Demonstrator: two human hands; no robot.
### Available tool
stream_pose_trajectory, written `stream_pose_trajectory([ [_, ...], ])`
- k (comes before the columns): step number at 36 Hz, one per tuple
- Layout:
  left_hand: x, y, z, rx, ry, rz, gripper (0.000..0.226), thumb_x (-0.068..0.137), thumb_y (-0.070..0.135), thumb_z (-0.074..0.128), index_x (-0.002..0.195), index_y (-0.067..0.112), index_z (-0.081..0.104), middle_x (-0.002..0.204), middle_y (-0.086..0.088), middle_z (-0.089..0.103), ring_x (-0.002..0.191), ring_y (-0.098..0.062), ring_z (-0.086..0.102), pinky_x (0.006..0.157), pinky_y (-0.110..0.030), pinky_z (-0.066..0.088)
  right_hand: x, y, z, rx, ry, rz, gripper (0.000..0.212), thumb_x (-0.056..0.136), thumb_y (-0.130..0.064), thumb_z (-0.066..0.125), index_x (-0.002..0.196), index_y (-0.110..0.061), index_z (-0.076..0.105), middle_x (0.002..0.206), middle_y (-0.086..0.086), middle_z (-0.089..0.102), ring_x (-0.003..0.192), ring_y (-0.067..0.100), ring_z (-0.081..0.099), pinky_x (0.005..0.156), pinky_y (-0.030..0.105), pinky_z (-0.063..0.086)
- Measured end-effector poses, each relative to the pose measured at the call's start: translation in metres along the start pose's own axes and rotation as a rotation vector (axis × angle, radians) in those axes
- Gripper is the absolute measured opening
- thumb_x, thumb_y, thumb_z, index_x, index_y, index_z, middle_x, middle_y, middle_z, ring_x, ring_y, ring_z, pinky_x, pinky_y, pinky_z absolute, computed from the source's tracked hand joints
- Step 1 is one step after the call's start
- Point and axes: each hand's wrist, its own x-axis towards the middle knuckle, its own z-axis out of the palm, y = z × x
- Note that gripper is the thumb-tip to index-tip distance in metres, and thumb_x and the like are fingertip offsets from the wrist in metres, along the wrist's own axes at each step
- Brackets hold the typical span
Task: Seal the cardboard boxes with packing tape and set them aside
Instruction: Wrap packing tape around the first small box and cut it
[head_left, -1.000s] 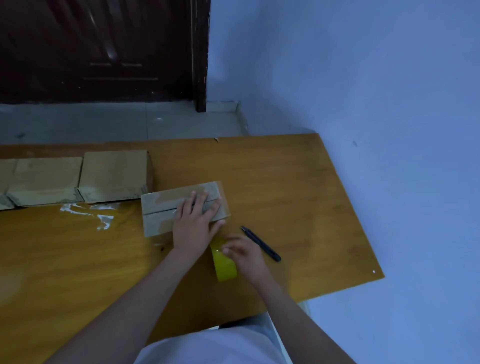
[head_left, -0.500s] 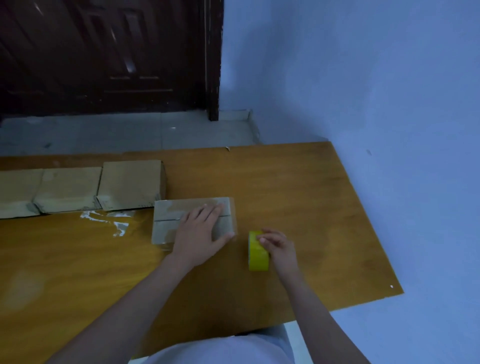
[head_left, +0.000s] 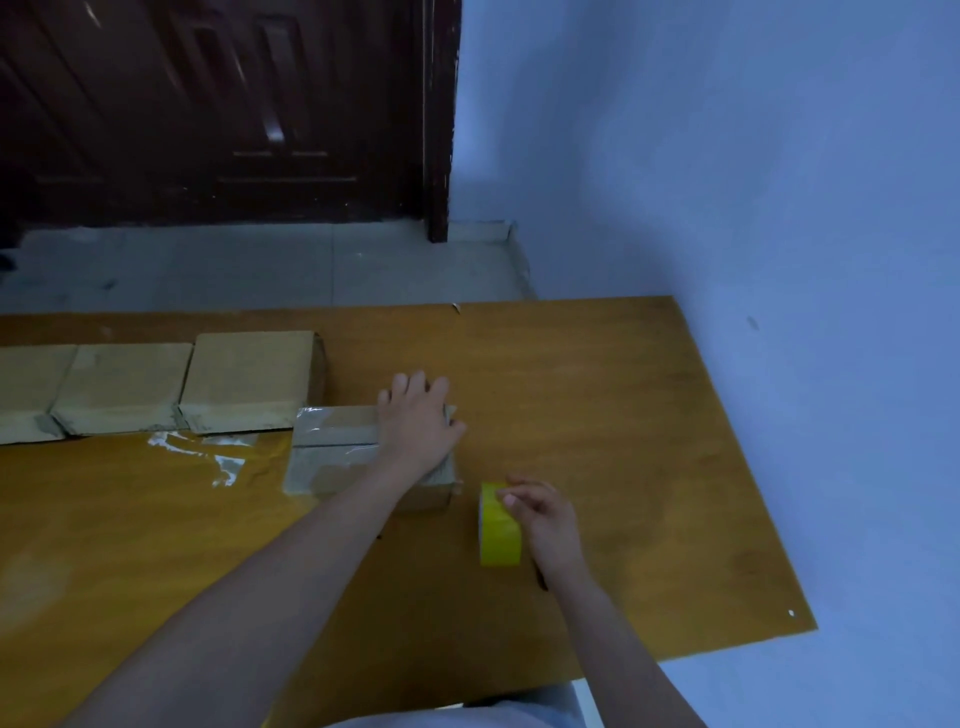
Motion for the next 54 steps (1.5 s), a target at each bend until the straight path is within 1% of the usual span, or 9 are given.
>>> stream_pose_trajectory([
  [10, -0.002, -0.007, 0.014, -0.078, -0.035, 0.064, 0.025, 0.092, 0.049, 0.049, 0.099, 0.028, 0.059, 0.096, 0.006, 0.035, 0.107, -0.019, 0.036, 0.081, -0.036, 0.026, 0.004, -0.006, 0.003, 0.053, -0.015, 0.011, 0.016, 0.082, -0.001, 0.067, 0.076, -0.016, 0.071, 0.101, 0.002, 0.063, 0.097, 0.011, 0.058, 0.085, 0.020, 0.041],
  [15, -0.003, -0.009, 0.016, -0.064, -0.002, 0.129, 0.034, 0.093, 0.055, 0.046, 0.090, 0.026, 0.063, 0.098, 0.007, 0.036, 0.107, -0.020, 0.036, 0.079, -0.035, 0.026, 0.004, -0.008, 0.004, 0.090, -0.013, 0.046, 0.020, 0.082, -0.001, 0.067, 0.075, -0.019, 0.070, 0.100, -0.001, 0.062, 0.094, 0.006, 0.058, 0.091, 0.028, 0.043],
  [24, -0.008, -0.011, 0.017, -0.078, -0.010, 0.166, 0.050, 0.088, 0.066, 0.039, 0.098, 0.030, 0.072, 0.115, 0.006, 0.048, 0.111, -0.019, 0.037, 0.088, -0.040, 0.029, 0.004, -0.007, 0.008, 0.089, -0.004, 0.027, 0.025, 0.081, 0.001, 0.068, 0.071, -0.022, 0.070, 0.106, 0.005, 0.064, 0.098, 0.013, 0.058, 0.089, 0.026, 0.043],
  [27, -0.013, -0.020, 0.017, -0.173, 0.144, 0.256, 0.061, 0.084, 0.068, 0.031, 0.112, 0.030, 0.069, 0.110, 0.000, 0.056, 0.103, -0.021, 0.043, 0.090, -0.046, 0.033, 0.003, -0.008, 0.010, 0.106, 0.023, 0.030, 0.029, 0.081, 0.001, 0.068, 0.068, -0.025, 0.068, 0.105, 0.009, 0.064, 0.096, 0.017, 0.060, 0.087, 0.027, 0.045],
  [31, -0.025, -0.027, 0.008, -0.157, 0.325, 0.396, 0.040, 0.086, 0.048, 0.043, 0.090, 0.023, 0.073, 0.092, 0.000, 0.061, 0.088, -0.020, 0.049, 0.077, -0.041, 0.039, 0.004, -0.008, 0.010, 0.098, 0.034, 0.032, 0.027, 0.081, 0.002, 0.067, 0.070, -0.023, 0.068, 0.107, 0.012, 0.065, 0.094, 0.017, 0.060, 0.082, 0.020, 0.045],
  [34, -0.036, -0.036, 0.008, -0.279, 0.193, 0.506, 0.040, 0.087, 0.043, 0.041, 0.084, 0.018, 0.073, 0.089, 0.000, 0.061, 0.086, -0.023, 0.056, 0.071, -0.035, 0.041, 0.003, -0.008, 0.011, 0.107, 0.051, 0.053, 0.023, 0.082, 0.001, 0.067, 0.071, -0.019, 0.069, 0.108, 0.014, 0.065, 0.094, 0.020, 0.060, 0.079, 0.024, 0.044],
  [41, -0.054, -0.049, 0.014, -0.162, 0.042, 0.602, 0.035, 0.079, 0.046, 0.050, 0.098, 0.027, 0.072, 0.124, -0.008, 0.054, 0.122, -0.024, 0.031, 0.089, -0.049, 0.044, -0.002, -0.010, 0.010, 0.087, 0.068, 0.078, 0.016, 0.083, 0.000, 0.066, 0.075, -0.013, 0.070, 0.106, 0.012, 0.065, 0.091, 0.017, 0.060, 0.077, 0.022, 0.043],
  [46, -0.057, -0.042, 0.022, -0.090, 0.117, 0.629, 0.012, 0.070, 0.035, 0.076, 0.076, 0.027, 0.071, 0.117, -0.008, 0.058, 0.113, -0.028, 0.032, 0.087, -0.050, 0.048, -0.001, -0.011, 0.013, 0.064, 0.084, 0.064, 0.023, 0.081, 0.003, 0.066, 0.072, -0.018, 0.068, 0.108, 0.017, 0.065, 0.093, 0.019, 0.059, 0.079, 0.022, 0.042],
  [54, -0.056, -0.036, 0.024, -0.107, 0.215, 0.604, 0.008, 0.070, 0.029, 0.079, 0.069, 0.024, 0.074, 0.108, -0.007, 0.062, 0.106, -0.029, 0.036, 0.086, -0.046, 0.048, -0.003, -0.012, 0.013, -0.013, 0.075, 0.074, 0.011, 0.083, -0.001, 0.066, 0.079, -0.010, 0.072, 0.108, 0.015, 0.066, 0.089, 0.016, 0.060, 0.074, 0.012, 0.044],
])
